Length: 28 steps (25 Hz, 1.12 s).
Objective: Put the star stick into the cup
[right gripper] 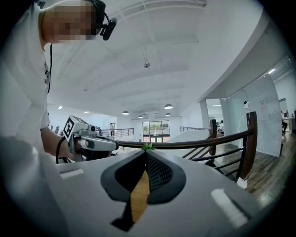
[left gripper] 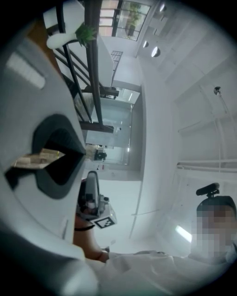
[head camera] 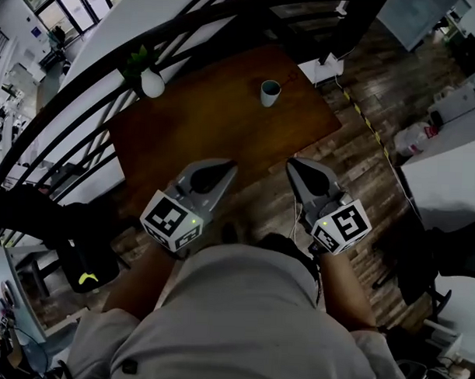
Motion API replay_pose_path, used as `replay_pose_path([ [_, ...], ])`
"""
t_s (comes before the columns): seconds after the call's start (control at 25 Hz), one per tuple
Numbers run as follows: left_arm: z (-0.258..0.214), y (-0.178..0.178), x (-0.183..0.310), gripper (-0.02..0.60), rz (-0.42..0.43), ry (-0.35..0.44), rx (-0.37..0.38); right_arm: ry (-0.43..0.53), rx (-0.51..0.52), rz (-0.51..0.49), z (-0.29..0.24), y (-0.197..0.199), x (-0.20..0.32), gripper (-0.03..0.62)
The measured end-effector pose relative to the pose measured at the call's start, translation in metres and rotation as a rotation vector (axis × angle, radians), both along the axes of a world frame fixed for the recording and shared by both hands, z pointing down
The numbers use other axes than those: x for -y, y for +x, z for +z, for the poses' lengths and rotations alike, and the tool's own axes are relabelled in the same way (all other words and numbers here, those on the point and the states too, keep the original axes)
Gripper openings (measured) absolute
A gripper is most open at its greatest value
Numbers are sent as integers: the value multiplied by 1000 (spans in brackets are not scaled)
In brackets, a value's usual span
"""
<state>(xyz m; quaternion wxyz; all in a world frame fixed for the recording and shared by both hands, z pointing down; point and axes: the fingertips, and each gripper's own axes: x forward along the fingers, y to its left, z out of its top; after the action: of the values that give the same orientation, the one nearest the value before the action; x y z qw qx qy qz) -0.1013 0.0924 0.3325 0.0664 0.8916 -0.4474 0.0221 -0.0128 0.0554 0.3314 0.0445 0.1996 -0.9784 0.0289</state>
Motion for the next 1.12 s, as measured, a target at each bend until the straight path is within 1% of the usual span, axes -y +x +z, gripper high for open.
replay_pose_path([
  [0.24,5,8,-16,3,2,-9,-23,-21,6,9,3,16,-17,8],
  [0.36,10,24,-20,2,2,-26,-32,-34,1,15,6,32,-24,8],
  [0.48,16,46,-23,3,6,-43,-27,-41,-6,18,9,56,-29,8],
  [0.6,24,70,-27,3,-13,-61,-1,-49,-10,26,15,87,-34,8],
  [0.68,26,87,-35,3,-20,-67,-1,-56,-13,26,20,108,-43,8],
  [0.88,32,132,-61,3,-42,-91,7,-91,-23,2,27,157,-67,8],
  [1.12,41,177,-105,3,-90,-99,13,-90,-24,-59,33,200,-111,8],
])
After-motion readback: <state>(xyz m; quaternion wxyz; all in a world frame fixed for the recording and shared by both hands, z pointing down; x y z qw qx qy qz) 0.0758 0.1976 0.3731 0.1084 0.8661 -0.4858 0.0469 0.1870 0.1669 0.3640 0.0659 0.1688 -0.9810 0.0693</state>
